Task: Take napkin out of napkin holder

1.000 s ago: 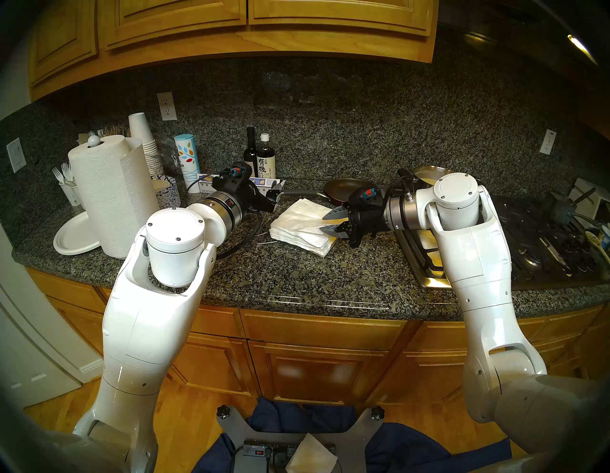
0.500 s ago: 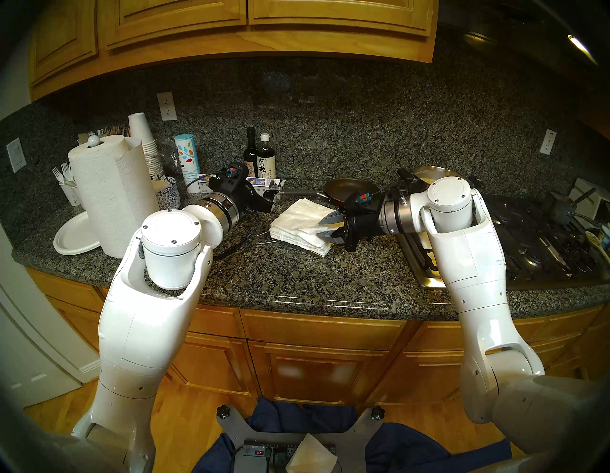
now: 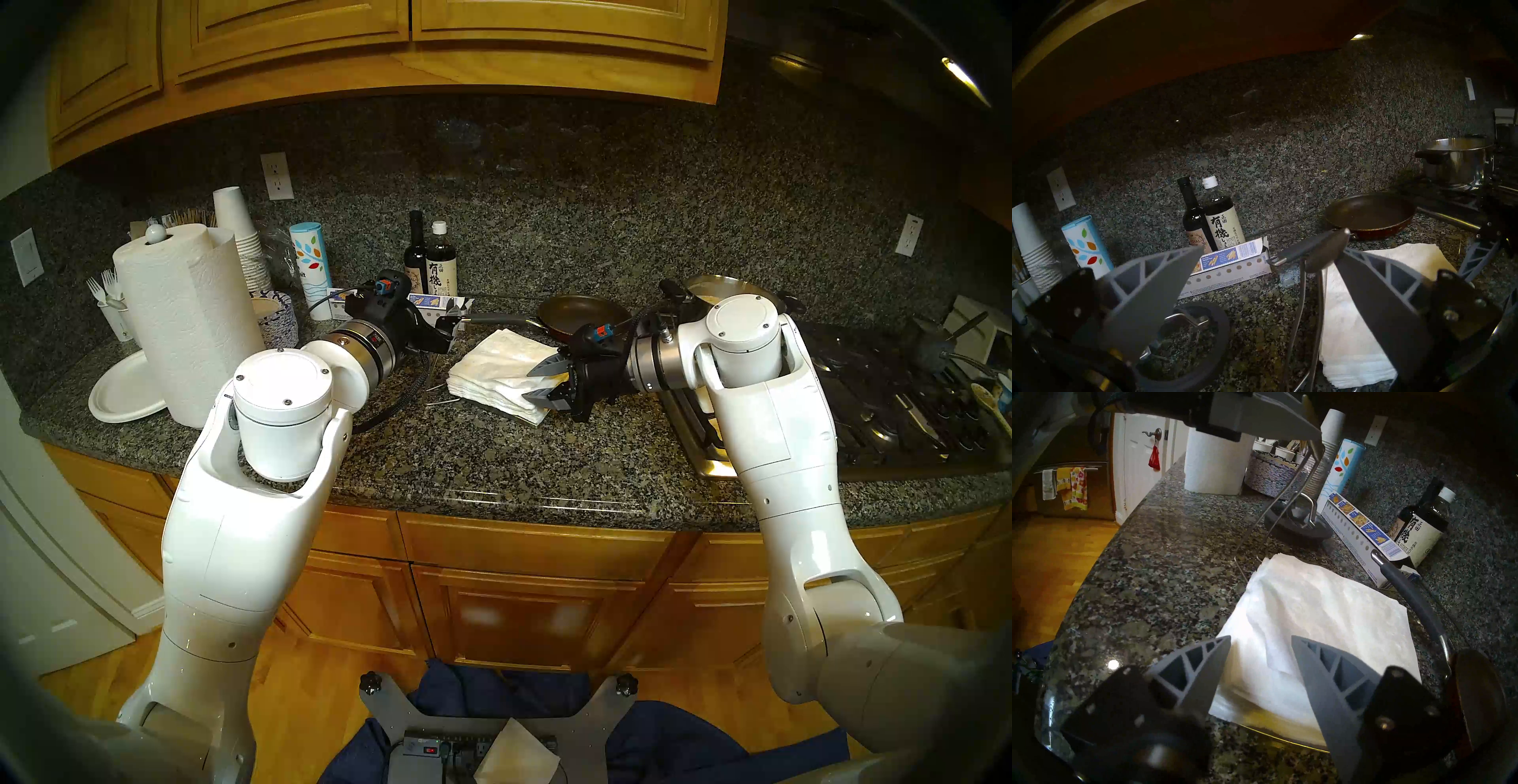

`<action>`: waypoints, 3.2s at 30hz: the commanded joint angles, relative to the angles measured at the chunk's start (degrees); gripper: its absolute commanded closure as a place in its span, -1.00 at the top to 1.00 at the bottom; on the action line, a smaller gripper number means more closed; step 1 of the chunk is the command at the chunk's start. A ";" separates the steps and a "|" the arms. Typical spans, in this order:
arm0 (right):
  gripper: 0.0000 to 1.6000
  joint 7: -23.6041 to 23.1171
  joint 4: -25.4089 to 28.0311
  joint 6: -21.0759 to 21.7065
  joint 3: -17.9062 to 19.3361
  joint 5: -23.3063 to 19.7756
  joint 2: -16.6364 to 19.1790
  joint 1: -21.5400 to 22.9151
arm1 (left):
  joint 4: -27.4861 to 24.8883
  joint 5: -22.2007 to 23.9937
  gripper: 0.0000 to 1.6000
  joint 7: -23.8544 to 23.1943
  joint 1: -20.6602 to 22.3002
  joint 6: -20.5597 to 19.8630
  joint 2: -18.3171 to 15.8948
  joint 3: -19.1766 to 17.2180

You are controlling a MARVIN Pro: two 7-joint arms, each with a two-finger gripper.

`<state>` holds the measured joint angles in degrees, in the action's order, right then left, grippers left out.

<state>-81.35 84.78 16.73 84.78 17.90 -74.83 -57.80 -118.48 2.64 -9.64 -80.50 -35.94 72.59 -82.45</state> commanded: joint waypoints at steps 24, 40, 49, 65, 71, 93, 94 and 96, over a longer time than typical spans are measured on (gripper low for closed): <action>-0.04 0.23 1.00 -0.88 1.22 0.72 -0.33 2.88 | -1.02 0.08 1.00 0.47 2.08 0.77 -0.35 -0.10; -1.00 1.37 1.27 -1.33 1.78 1.15 -0.40 2.92 | -1.12 0.13 1.00 0.78 1.50 1.02 -0.51 -0.39; -1.00 2.16 3.65 -1.40 4.02 1.51 1.51 3.55 | -1.06 0.19 1.00 0.80 1.53 0.98 -0.49 -0.26; -1.00 3.50 4.84 -1.31 6.80 5.13 6.09 2.82 | -0.05 0.31 1.00 0.49 2.41 1.09 -0.48 0.21; -1.00 2.98 6.01 -0.81 8.35 5.95 7.43 1.75 | 0.46 0.35 1.00 0.34 2.68 1.09 -0.57 0.31; -1.00 -1.92 15.90 4.81 17.91 8.21 12.22 -10.39 | 3.62 0.21 1.00 -0.85 4.56 1.91 0.31 1.79; -1.00 -1.85 16.09 4.87 18.45 8.28 12.07 -10.91 | 3.75 0.21 1.00 -0.97 4.70 1.98 0.37 1.88; -1.00 -1.89 16.40 4.86 19.07 8.46 11.90 -11.66 | 3.89 0.10 1.00 -1.10 4.94 2.05 0.48 2.15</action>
<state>-83.90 98.32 20.88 100.47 26.40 -63.89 -66.38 -113.92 2.83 -10.62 -78.49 -35.29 72.55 -80.70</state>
